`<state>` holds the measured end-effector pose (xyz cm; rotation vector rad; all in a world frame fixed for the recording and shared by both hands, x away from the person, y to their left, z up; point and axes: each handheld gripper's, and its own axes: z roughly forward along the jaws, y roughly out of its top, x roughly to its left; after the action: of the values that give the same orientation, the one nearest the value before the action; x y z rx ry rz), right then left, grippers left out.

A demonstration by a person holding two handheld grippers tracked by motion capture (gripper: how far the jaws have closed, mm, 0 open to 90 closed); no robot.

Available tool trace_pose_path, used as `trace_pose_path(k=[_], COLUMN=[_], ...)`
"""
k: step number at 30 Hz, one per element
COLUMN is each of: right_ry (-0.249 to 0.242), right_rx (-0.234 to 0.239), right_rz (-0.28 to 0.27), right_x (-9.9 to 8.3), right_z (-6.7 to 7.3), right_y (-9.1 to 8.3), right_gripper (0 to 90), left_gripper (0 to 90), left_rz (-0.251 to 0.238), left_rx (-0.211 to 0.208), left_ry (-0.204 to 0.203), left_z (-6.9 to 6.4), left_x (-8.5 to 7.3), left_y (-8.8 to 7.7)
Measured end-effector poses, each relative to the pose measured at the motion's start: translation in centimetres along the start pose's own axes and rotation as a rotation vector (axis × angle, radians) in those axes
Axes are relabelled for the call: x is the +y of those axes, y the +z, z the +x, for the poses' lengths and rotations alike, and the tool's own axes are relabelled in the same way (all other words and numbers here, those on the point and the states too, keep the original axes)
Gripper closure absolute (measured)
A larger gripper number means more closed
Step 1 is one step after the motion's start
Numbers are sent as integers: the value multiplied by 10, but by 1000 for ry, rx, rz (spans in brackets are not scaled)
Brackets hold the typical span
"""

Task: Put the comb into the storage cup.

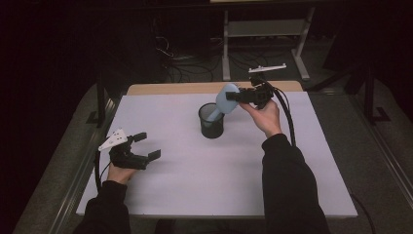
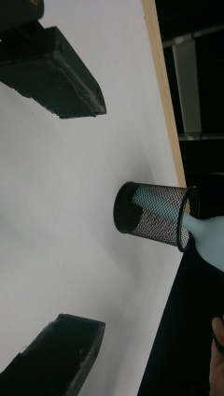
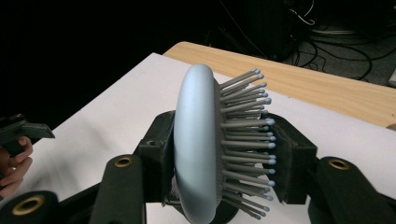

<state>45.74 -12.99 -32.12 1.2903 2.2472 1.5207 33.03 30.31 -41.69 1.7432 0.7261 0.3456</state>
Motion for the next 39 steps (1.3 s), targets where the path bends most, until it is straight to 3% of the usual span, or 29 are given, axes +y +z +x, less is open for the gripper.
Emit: trace_pose_path(k=[7,12,14,18,29,39], right_ry=[-38,-37,-63,-67,-88,-90], right_rx=[-48,-14,-32,-47,-20,-37], right_rz=[64,46,32,41,0,0], right_x=[-14,-22,-23,-24,-36,-48], right_z=[-1,-5,-5,-8,-22,-35], right_y=[8,8,5,0,-26,-41], right_gripper=[349,169,119,0,0,0], left_gripper=[0,0,0,0,0,0], left_rz=[4,1,5,17,27,30], left_rx=[-2,-4,-7,-13,-14,-16], left_ry=[1,-2,-3,3,1,-4], left_z=[0,0,0,-1,-2,-2], left_x=[0,0,-1,-1,-2,-2], left_y=[0,-1,-1,1,2,3])
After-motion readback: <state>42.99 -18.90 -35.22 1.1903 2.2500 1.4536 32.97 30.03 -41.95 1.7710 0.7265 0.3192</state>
